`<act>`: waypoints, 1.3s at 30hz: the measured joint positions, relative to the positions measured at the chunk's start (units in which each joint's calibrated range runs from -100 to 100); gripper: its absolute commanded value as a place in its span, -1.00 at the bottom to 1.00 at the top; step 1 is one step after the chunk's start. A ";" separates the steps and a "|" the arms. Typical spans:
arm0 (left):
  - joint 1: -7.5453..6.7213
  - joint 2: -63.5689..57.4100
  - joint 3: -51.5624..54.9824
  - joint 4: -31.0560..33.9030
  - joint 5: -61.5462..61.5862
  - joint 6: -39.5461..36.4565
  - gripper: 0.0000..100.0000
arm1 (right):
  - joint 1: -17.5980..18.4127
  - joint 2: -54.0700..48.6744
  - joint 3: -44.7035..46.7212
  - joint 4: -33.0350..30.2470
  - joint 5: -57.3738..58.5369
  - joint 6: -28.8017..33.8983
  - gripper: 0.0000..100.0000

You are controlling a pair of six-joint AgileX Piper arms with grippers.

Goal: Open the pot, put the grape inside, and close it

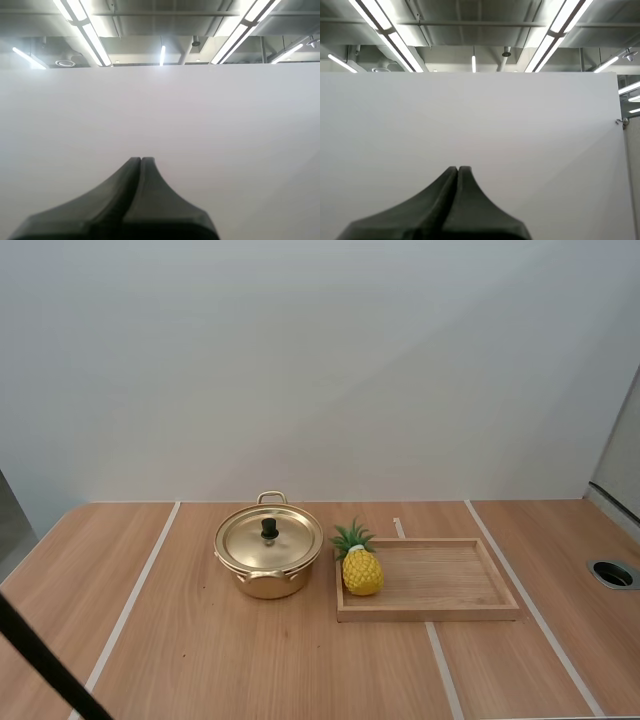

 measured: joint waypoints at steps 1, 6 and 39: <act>0.00 -0.77 1.15 0.00 -0.95 0.00 -1.00 | 0.00 -0.81 0.98 0.00 -0.63 0.00 -1.00; 0.44 -3.23 9.43 0.00 -4.83 0.00 -1.00 | 0.00 -5.82 7.68 0.00 -3.04 0.18 -1.00; 2.77 -11.50 67.98 0.34 -37.16 -0.42 -1.00 | 2.99 -8.16 58.98 -9.78 -17.52 0.37 -1.00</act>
